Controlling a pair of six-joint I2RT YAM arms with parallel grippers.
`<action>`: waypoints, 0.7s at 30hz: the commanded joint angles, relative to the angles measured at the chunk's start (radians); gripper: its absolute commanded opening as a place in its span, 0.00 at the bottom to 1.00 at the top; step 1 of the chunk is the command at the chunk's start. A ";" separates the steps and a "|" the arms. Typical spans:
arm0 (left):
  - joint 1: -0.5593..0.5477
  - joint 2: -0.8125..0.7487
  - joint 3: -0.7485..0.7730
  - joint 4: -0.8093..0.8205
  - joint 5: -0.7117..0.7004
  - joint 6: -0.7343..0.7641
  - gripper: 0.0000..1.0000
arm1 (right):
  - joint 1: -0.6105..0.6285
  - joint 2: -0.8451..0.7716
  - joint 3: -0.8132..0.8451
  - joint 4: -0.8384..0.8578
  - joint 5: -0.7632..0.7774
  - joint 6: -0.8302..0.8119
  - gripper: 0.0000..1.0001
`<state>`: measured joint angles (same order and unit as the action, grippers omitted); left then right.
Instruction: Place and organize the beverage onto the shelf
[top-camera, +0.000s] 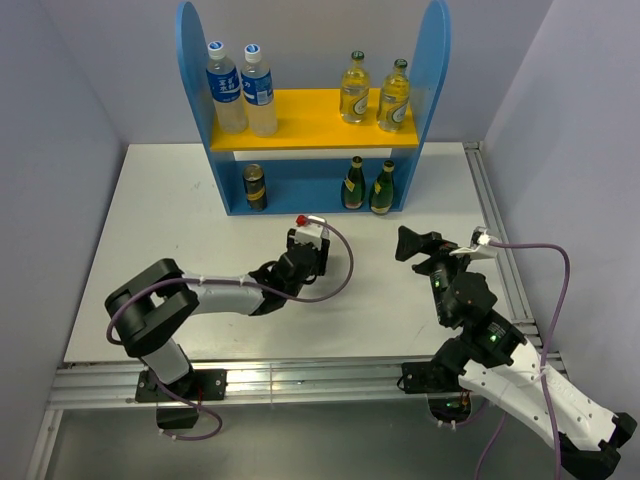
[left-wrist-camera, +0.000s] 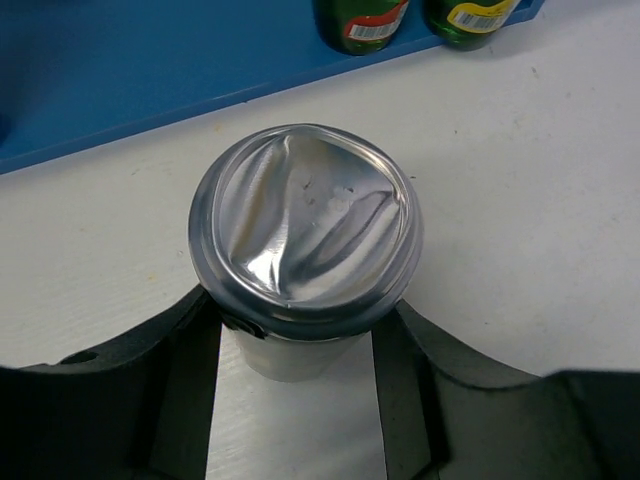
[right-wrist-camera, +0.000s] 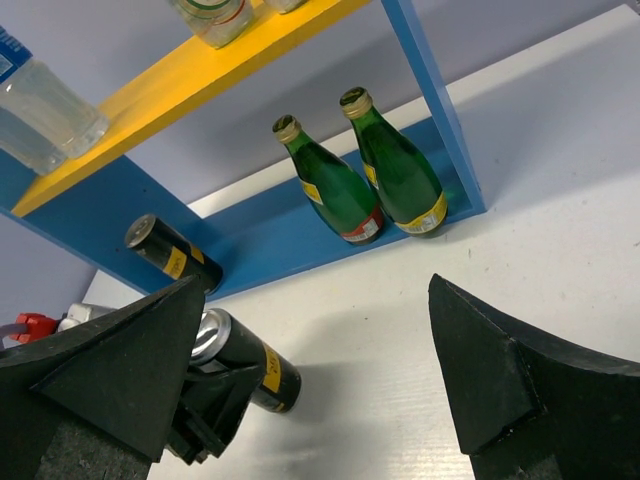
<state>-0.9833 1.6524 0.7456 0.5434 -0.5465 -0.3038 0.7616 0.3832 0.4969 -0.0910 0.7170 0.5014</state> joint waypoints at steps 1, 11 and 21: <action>0.005 -0.048 0.076 0.059 -0.090 0.063 0.00 | 0.007 -0.012 -0.003 0.020 0.009 0.006 1.00; 0.202 -0.065 0.139 0.138 0.002 0.101 0.00 | 0.007 0.011 -0.006 0.037 -0.007 0.006 1.00; 0.357 0.081 0.291 0.219 0.092 0.103 0.00 | 0.007 0.036 -0.011 0.053 -0.008 0.005 1.00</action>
<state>-0.6510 1.7039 0.9466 0.6010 -0.5011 -0.2180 0.7616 0.4053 0.4969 -0.0887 0.7124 0.5014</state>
